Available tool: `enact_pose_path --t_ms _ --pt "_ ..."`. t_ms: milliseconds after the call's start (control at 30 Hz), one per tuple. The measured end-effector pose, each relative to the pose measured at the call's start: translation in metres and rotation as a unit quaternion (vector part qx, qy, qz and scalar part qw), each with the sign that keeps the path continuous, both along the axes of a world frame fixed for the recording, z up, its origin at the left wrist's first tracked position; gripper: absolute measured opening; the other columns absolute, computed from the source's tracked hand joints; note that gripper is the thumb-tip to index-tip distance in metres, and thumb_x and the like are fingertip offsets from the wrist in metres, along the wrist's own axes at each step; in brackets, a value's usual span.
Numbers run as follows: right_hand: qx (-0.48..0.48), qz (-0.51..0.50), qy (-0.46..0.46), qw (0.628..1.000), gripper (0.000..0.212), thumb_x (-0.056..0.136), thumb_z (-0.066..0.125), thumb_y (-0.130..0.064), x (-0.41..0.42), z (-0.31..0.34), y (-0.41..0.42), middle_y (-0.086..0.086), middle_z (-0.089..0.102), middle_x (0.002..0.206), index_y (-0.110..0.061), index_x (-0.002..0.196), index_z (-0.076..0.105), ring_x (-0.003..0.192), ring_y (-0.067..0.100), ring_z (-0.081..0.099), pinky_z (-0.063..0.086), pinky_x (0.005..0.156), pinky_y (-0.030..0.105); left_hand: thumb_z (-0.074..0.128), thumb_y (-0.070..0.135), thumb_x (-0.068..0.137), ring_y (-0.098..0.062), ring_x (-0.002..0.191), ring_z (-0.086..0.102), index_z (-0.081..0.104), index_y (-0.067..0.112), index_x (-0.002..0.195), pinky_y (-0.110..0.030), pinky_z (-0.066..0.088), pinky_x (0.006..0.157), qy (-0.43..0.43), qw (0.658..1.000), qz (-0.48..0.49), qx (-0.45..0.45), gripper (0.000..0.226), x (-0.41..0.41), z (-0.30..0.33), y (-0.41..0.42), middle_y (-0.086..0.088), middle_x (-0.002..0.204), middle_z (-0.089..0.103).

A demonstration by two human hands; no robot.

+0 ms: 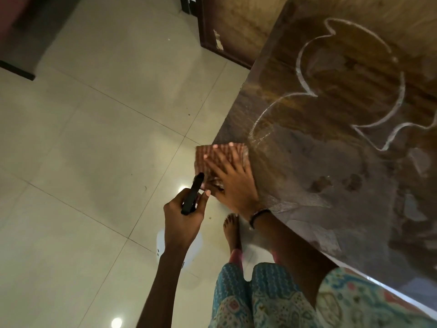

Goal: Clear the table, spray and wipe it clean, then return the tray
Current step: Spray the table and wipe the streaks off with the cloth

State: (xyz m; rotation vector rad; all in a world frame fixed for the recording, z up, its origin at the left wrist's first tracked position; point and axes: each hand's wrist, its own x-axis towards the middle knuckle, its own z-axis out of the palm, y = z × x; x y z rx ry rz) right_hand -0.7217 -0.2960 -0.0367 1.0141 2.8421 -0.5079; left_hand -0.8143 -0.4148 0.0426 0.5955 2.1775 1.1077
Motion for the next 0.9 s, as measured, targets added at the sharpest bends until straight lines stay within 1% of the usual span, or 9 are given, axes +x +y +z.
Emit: enact_pose_path --t_ms 167,267,367,467,533,600,767,833,900 --pt "0.020 0.130 -0.010 0.991 0.061 0.092 0.039 -0.055 0.067 -0.003 -0.031 0.003 0.023 0.158 -0.031 0.148 0.030 0.148 0.031 0.007 0.010 0.117 0.057 0.071 0.032 0.077 -0.012 0.044 0.043 0.059 0.015 0.070 -0.011 0.036 0.047 -0.007 1.000 -0.025 0.004 0.022 0.000 0.004 0.005 -0.001 0.052 0.051" --pt "0.028 0.087 -0.005 0.996 0.060 0.095 0.030 -0.056 0.130 -0.002 -0.025 0.001 0.023 0.156 -0.032 0.149 0.021 0.147 0.029 0.005 0.015 0.116 0.056 0.074 0.026 0.078 -0.011 0.046 0.047 0.056 0.025 0.067 -0.011 0.038 0.048 -0.002 0.999 -0.041 -0.002 0.021 0.001 0.007 0.010 0.000 0.054 0.053" --pt "0.003 0.012 -0.007 1.000 0.061 0.094 0.030 -0.055 0.136 0.004 -0.002 0.002 0.023 0.155 -0.030 0.149 0.018 0.146 0.030 0.009 0.026 0.112 0.061 0.074 0.021 0.078 -0.004 0.047 0.051 0.053 0.031 0.065 -0.006 0.037 0.048 0.004 0.998 -0.057 0.008 0.027 0.004 0.010 0.016 0.011 0.051 0.050" --pt "-0.007 -0.054 -0.006 0.999 0.063 0.094 0.028 -0.057 0.089 0.006 0.016 0.005 0.026 0.156 -0.027 0.149 0.027 0.146 0.033 0.011 0.015 0.115 0.062 0.075 0.020 0.078 -0.004 0.045 0.050 0.056 0.023 0.068 -0.006 0.036 0.047 0.020 0.996 -0.082 0.007 0.022 0.008 0.008 0.021 0.015 0.048 0.046" --pt "-0.006 -0.038 -0.010 0.999 0.063 0.093 0.026 -0.061 0.055 0.005 0.018 0.005 0.032 0.154 -0.028 0.146 0.037 0.146 0.035 0.015 0.007 0.117 0.059 0.075 0.024 0.078 -0.008 0.043 0.047 0.059 0.020 0.073 -0.008 0.035 0.046 0.036 0.995 -0.096 0.004 0.017 0.008 0.005 0.025 0.012 0.047 0.047" --pt "-0.003 0.009 -0.011 1.000 0.060 0.093 0.027 -0.060 0.039 0.003 0.007 0.005 0.037 0.152 -0.029 0.141 0.043 0.144 0.036 0.021 0.010 0.117 0.058 0.074 0.030 0.077 -0.012 0.044 0.043 0.058 0.019 0.072 -0.010 0.033 0.045 0.048 0.993 -0.104 0.001 0.020 0.010 0.003 0.029 0.009 0.046 0.047" --pt "0.015 0.126 -0.012 0.992 0.061 0.092 0.035 -0.056 0.104 0.001 -0.018 0.002 0.023 0.158 -0.029 0.147 0.032 0.147 0.031 0.011 0.008 0.118 0.054 0.075 0.028 0.079 -0.007 0.048 0.049 0.065 0.018 0.077 -0.010 0.034 0.047 0.039 0.991 -0.127 -0.006 0.015 0.015 0.004 0.044 0.011 0.050 0.052" --pt "0.019 0.099 -0.015 0.995 0.063 0.092 0.033 -0.058 0.145 0.001 -0.011 0.001 0.022 0.157 -0.032 0.149 0.024 0.146 0.031 0.012 0.014 0.117 0.056 0.076 0.029 0.078 -0.004 0.052 0.055 0.063 0.021 0.072 -0.010 0.037 0.052 0.029 0.990 -0.134 -0.020 0.016 0.021 0.003 0.052 0.013 0.055 0.056" --pt "0.008 0.026 -0.022 0.999 0.063 0.094 0.031 -0.058 0.174 0.001 0.005 0.001 0.021 0.155 -0.033 0.149 0.015 0.145 0.030 0.013 0.025 0.112 0.060 0.076 0.031 0.078 -0.010 0.059 0.058 0.064 0.020 0.071 -0.019 0.042 0.057 0.017 0.989 -0.144 -0.036 0.018 0.029 0.002 0.060 0.010 0.060 0.060"
